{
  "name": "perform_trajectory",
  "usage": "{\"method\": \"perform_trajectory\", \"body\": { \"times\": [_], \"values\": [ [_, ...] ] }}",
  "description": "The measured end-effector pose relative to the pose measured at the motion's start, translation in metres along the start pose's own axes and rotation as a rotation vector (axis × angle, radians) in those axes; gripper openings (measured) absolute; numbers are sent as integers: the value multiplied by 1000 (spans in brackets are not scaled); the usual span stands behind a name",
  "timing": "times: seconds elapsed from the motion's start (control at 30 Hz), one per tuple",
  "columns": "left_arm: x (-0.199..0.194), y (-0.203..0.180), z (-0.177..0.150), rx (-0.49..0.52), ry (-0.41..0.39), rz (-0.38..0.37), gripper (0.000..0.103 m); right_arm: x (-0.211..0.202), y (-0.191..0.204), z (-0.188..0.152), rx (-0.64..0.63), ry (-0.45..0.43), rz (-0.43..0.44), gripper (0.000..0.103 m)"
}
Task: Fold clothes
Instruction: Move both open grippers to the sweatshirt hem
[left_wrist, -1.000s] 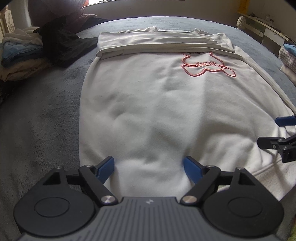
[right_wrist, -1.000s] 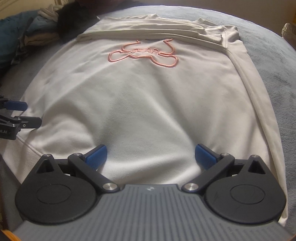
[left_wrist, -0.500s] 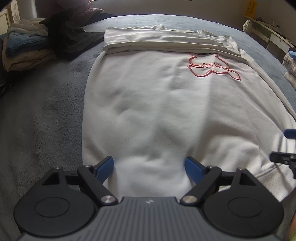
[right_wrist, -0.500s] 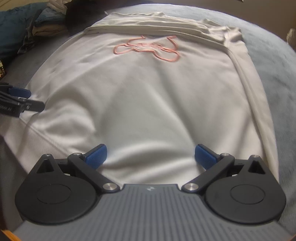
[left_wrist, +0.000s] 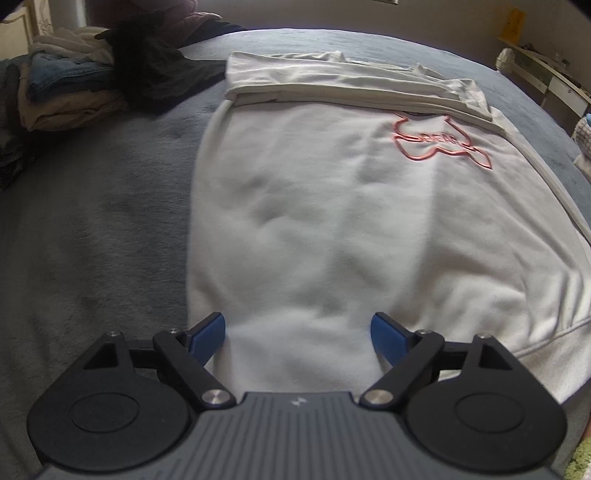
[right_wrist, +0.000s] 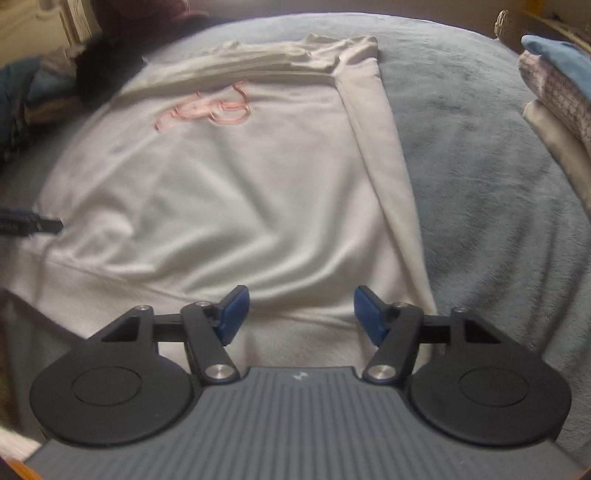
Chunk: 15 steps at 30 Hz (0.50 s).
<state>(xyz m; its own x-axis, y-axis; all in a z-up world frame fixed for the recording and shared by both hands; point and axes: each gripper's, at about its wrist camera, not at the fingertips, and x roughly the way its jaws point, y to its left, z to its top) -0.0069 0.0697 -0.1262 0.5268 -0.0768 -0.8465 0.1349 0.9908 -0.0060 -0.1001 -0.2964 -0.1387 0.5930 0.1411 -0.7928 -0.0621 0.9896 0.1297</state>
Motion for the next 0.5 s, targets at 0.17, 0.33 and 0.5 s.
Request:
{"method": "perform_trajectory", "body": {
  "times": [0.17, 0.33, 0.5],
  "values": [
    [-12, 34, -9, -69, 4, 60, 87, -2, 1, 10, 38, -27, 79, 54],
    [-25, 66, -24, -155, 11, 12, 81, -2, -5, 16, 118, -43, 130, 53],
    [-28, 69, -29, -172, -2, -39, 75, 1, -15, 18, 224, -50, 150, 53]
  ]
}}
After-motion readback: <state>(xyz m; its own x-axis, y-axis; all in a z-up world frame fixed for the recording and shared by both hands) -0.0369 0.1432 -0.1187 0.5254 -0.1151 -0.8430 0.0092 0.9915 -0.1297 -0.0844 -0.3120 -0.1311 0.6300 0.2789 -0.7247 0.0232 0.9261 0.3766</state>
